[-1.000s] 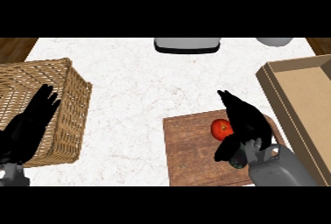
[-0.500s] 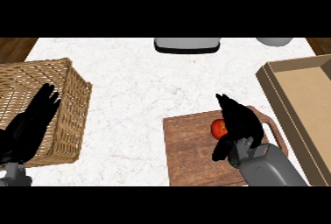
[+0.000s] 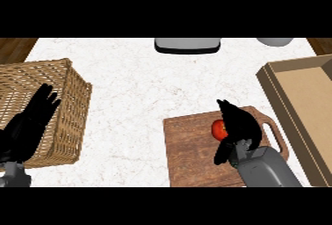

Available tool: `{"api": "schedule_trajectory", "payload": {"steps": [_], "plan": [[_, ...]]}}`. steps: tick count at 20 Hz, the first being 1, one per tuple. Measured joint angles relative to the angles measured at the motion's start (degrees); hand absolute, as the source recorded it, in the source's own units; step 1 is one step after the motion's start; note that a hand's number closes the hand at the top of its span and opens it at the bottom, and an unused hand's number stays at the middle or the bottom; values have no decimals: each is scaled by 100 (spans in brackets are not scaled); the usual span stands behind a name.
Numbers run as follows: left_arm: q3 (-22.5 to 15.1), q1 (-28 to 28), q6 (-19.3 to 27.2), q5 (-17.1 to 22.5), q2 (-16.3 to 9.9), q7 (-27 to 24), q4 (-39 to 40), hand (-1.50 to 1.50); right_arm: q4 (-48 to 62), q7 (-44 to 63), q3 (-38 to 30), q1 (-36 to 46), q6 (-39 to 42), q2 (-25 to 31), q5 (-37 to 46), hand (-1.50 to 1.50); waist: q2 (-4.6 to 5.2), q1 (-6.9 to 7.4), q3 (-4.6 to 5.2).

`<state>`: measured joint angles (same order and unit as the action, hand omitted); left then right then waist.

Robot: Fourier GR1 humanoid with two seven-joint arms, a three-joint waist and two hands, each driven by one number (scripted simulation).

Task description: Pick the tomato from the cutting board and place it in the cardboard box

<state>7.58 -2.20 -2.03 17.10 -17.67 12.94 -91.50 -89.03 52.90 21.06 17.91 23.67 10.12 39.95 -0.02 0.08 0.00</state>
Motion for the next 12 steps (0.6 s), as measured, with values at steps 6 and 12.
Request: {"api": "schedule_trajectory", "payload": {"steps": [6,12], "plan": [[96,-25,-70,-91,95,69,-54,0,423,-209,-176,47,20,-187,299,-150,2,6,0],[256,31,-192,-62,122,299,-298,0,612,-516,-366,-1,8,-205,568,150,1,8,-1]]}}
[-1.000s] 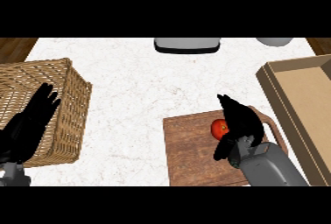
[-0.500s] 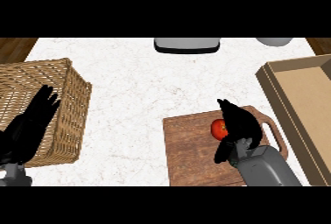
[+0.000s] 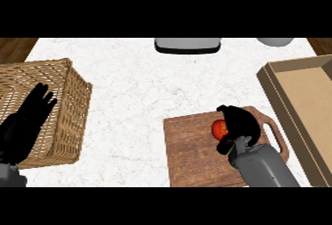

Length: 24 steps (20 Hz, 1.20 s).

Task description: Pick the tomato from the cutting board and place it in the cardboard box

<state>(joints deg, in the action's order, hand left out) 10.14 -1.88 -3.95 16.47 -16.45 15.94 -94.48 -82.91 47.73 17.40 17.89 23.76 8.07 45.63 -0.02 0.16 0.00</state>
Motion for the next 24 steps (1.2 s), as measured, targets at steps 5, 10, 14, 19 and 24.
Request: {"api": "schedule_trajectory", "payload": {"steps": [5,10,14,19,24], "plan": [[-28,-93,-1,-134,122,-45,86,0,92,-485,-2,40,-189,20,229,150,1,-1,0],[-11,-19,-60,-235,210,-84,78,0,603,-857,-191,267,-444,-37,496,150,-4,8,4],[6,35,-98,-225,187,17,-61,0,1624,-1027,-790,942,-719,53,479,150,13,54,0],[55,23,-141,-228,229,-2,-25,0,2782,-1245,-1234,1654,-1182,72,597,150,18,57,0],[90,63,-152,-259,279,-17,-55,0,3117,-1194,-1306,1989,-1531,139,902,150,11,39,-1]]}}
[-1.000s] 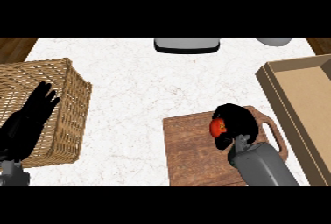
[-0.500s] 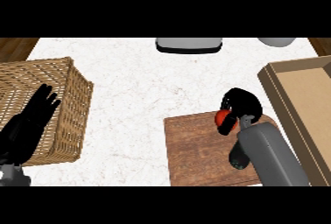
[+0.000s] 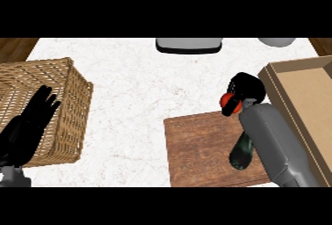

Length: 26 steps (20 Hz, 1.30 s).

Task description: Pick the tomato from the cutting board and place it in the cardboard box

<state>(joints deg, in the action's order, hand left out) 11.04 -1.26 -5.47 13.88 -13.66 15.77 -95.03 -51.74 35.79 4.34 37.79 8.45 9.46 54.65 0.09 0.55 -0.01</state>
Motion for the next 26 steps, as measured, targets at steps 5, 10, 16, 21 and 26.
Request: {"api": "schedule_trajectory", "payload": {"steps": [5,10,16,21,26], "plan": [[63,-138,18,-42,-3,-37,225,0,-844,323,144,78,116,103,218,150,-23,-73,3],[21,0,37,-102,60,-58,82,0,-1831,779,298,327,260,141,491,150,-44,-85,4],[23,87,-2,-65,51,53,-61,0,-2922,1563,174,838,645,420,857,150,-51,-87,5],[52,-45,1,-51,45,86,-14,0,-3403,1874,-135,1049,825,716,1140,150,-37,-85,5],[75,-112,2,-44,39,165,0,0,-3741,1852,-554,870,925,1084,1255,150,-28,-81,4]]}}
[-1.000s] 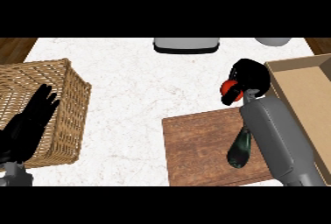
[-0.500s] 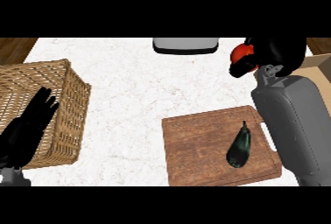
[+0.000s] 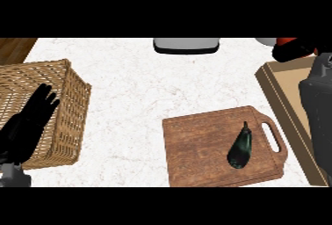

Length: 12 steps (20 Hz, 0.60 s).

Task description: Pick the tomato from the cutting board and place it in the cardboard box

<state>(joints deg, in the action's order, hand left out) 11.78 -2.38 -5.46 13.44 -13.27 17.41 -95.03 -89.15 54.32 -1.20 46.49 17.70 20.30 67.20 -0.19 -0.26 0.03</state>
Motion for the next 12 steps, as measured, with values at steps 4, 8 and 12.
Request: {"api": "schedule_trajectory", "payload": {"steps": [4,8,12], "plan": [[44,67,-28,2,-6,9,-50,0,-107,-172,-309,-231,151,298,-43,150,6,16,-1],[-55,90,15,-142,123,-127,-1,0,76,-542,-663,-359,220,641,-217,150,14,28,-3],[-25,40,-15,-122,108,-84,4,0,538,-1133,-936,-601,-260,900,-284,150,22,45,-3]]}}
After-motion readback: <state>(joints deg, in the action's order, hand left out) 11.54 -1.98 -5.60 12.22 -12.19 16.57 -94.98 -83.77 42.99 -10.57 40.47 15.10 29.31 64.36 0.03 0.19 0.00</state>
